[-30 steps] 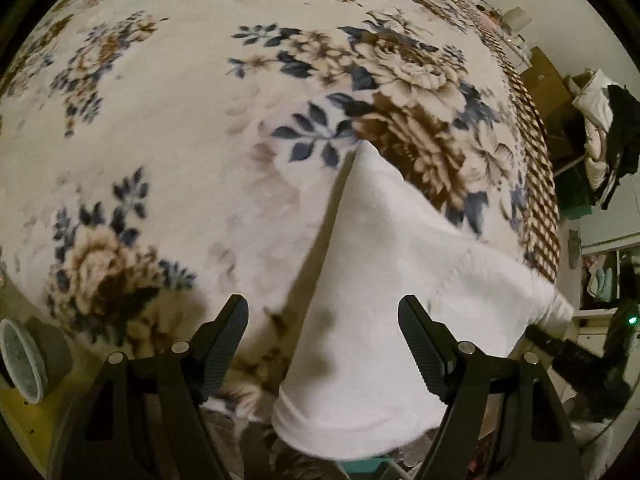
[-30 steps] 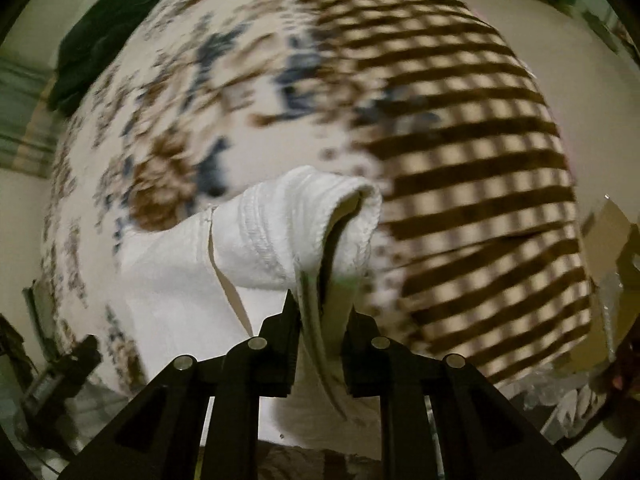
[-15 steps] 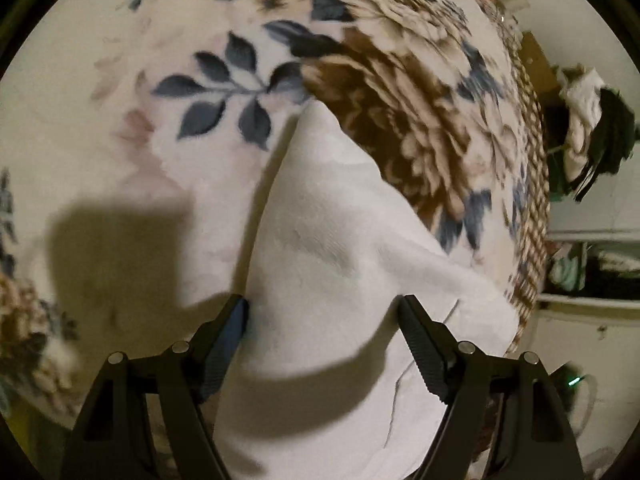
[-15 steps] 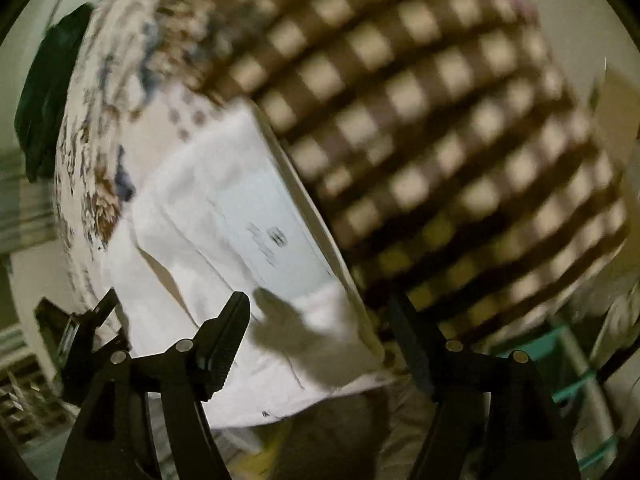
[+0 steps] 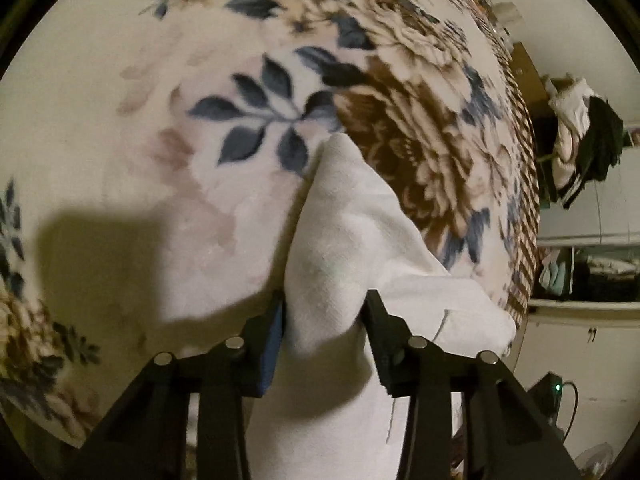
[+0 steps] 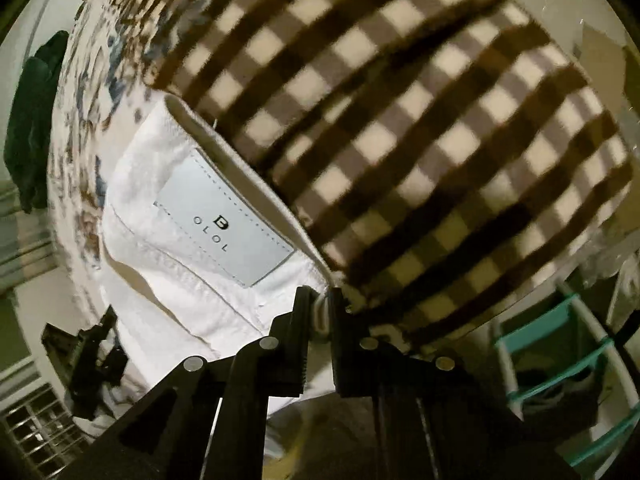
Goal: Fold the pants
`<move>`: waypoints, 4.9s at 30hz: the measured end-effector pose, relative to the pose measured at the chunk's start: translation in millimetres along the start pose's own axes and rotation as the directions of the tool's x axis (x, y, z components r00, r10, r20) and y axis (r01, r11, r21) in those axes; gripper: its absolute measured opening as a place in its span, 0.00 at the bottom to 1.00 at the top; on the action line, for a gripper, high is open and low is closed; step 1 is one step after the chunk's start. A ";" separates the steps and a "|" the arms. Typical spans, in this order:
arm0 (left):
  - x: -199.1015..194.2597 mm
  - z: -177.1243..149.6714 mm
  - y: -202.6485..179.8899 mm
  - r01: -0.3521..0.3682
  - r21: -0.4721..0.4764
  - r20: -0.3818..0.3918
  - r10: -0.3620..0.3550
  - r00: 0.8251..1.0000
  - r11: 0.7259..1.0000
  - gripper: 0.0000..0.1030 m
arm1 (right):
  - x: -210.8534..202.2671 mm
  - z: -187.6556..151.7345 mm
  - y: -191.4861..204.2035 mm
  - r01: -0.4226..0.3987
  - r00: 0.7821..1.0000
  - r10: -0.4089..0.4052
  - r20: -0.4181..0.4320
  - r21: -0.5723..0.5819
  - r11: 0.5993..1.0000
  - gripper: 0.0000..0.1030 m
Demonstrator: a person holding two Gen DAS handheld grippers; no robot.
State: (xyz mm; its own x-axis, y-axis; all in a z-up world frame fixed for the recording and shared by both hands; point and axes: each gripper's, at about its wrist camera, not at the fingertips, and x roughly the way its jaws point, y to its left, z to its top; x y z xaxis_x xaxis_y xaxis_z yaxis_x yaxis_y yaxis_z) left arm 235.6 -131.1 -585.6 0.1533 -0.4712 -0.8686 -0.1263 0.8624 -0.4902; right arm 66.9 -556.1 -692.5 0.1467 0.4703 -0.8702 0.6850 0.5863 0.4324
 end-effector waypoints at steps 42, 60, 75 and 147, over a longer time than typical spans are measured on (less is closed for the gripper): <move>28.9 -69.4 38.0 0.171 -0.130 -0.099 -0.184 0.978 0.977 0.91 | 49.0 -103.0 -25.9 -0.352 0.931 0.353 -0.096 0.033 0.936 0.94; 30.8 -65.5 33.4 0.208 -0.088 -0.113 -0.217 0.970 0.974 0.62 | 54.1 -92.5 -4.2 -0.458 0.886 0.454 0.095 0.014 0.889 0.45; -93.2 -40.3 -28.4 0.242 0.030 0.053 -0.243 0.969 0.970 0.26 | -84.5 -104.5 113.9 -0.353 0.904 0.398 0.156 -0.251 0.901 0.40; -282.0 149.4 -104.9 -0.421 0.277 0.494 0.247 0.833 0.864 0.80 | -206.4 -112.1 513.4 0.495 0.683 -0.026 0.730 -0.436 0.751 1.00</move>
State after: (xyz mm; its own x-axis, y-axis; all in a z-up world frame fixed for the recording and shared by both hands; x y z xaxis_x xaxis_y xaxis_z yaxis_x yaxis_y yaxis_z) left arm 352.0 -61.2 -278.4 0.5810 -0.0879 -0.8092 0.0979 0.9945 -0.0378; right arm 308.3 -278.2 -264.5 0.6030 -0.1757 -0.7782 0.2757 0.9612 -0.0034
